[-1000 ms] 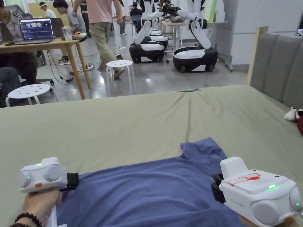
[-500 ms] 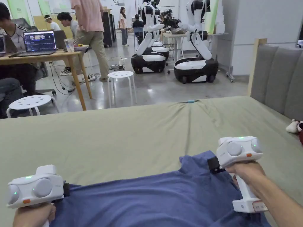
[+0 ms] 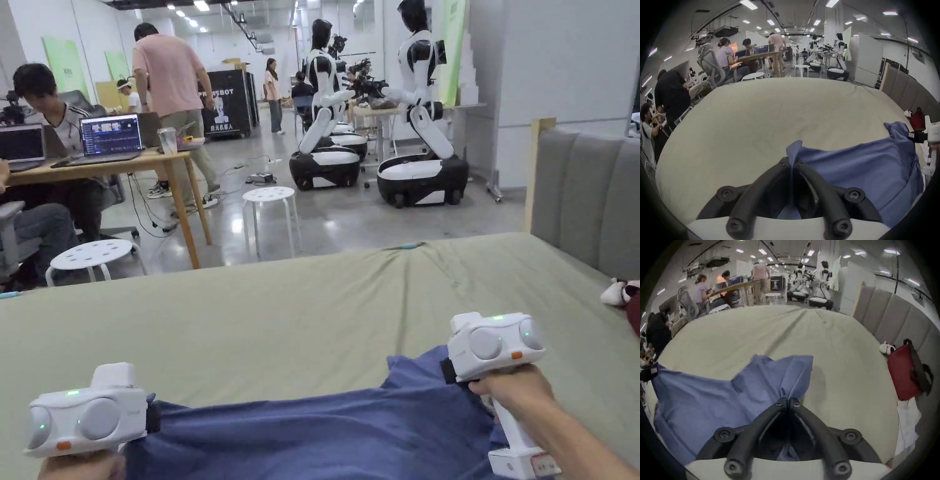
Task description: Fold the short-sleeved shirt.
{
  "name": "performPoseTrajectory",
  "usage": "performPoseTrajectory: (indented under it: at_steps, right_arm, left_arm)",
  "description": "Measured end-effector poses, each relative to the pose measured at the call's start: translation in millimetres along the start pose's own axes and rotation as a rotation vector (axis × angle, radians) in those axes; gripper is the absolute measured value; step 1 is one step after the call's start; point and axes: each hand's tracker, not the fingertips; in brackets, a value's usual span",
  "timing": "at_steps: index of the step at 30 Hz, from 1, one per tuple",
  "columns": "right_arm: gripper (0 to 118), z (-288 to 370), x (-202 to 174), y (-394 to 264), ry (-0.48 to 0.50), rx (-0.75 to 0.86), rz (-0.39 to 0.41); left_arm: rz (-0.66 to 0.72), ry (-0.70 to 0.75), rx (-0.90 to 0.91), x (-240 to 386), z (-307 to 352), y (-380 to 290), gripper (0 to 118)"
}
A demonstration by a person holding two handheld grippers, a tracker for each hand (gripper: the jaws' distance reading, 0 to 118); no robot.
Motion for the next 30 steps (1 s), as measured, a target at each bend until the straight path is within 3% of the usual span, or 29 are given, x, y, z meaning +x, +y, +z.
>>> performPoseTrajectory:
  at_steps: [5,10,13,16,20,22,23,24,25,26,27,28,30]
  right_arm:
    - [3,92.4,9.1,-29.3,0.025,0.095,-0.040]
    - [3,158.2,23.0,-121.7,0.067,0.074,-0.066]
    - [3,160.9,25.0,-177.0,0.082,0.011,-0.098]
    - [3,135.0,17.6,-213.0,0.065,-0.108,-0.061]
    - [3,118.5,10.3,-222.2,0.051,-0.090,-0.061]
    - [9,122.0,5.4,-215.7,0.040,-0.100,-0.051]
    - [21,124.7,1.8,-213.2,0.029,-0.096,-0.025]
    - [41,131.5,4.3,-208.9,-0.005,-0.080,0.025]
    - [74,136.3,0.9,-207.3,-0.048,-0.059,0.044]
    - [115,141.1,-1.8,-207.4,-0.084,-0.032,0.042]
    - [118,146.0,-5.0,-207.3,-0.104,-0.003,0.031]
    - [111,154.1,-3.0,-207.7,-0.113,0.079,0.012]
    - [112,159.6,-13.3,-207.2,-0.108,0.076,-0.013]
  left_arm:
    - [0.034,-0.017,0.039,-16.6,70.2,-22.7,2]
    - [0.071,-0.052,-0.006,-32.9,117.4,-88.3,2]
    - [0.060,-0.082,-0.054,-35.1,121.7,-130.4,2]
    - [0.037,-0.076,-0.164,-29.3,100.4,-163.9,2]
    - [0.052,-0.070,-0.158,-31.8,74.6,-186.1,2]
    - [0.069,-0.064,-0.157,-33.5,73.0,-180.2,3]
    - [0.067,-0.063,-0.158,-33.9,74.0,-176.7,9]
    - [0.057,-0.059,-0.148,-35.2,75.8,-173.2,23]
    - [0.038,-0.053,-0.126,-36.5,77.7,-170.4,50]
    - [0.011,-0.045,-0.087,-35.2,82.4,-166.7,98]
    - [-0.009,-0.025,-0.075,-35.7,82.9,-164.8,118]
    - [-0.013,-0.042,-0.059,-37.7,89.4,-164.9,110]
    - [-0.020,-0.030,-0.035,-35.9,95.8,-157.4,107]
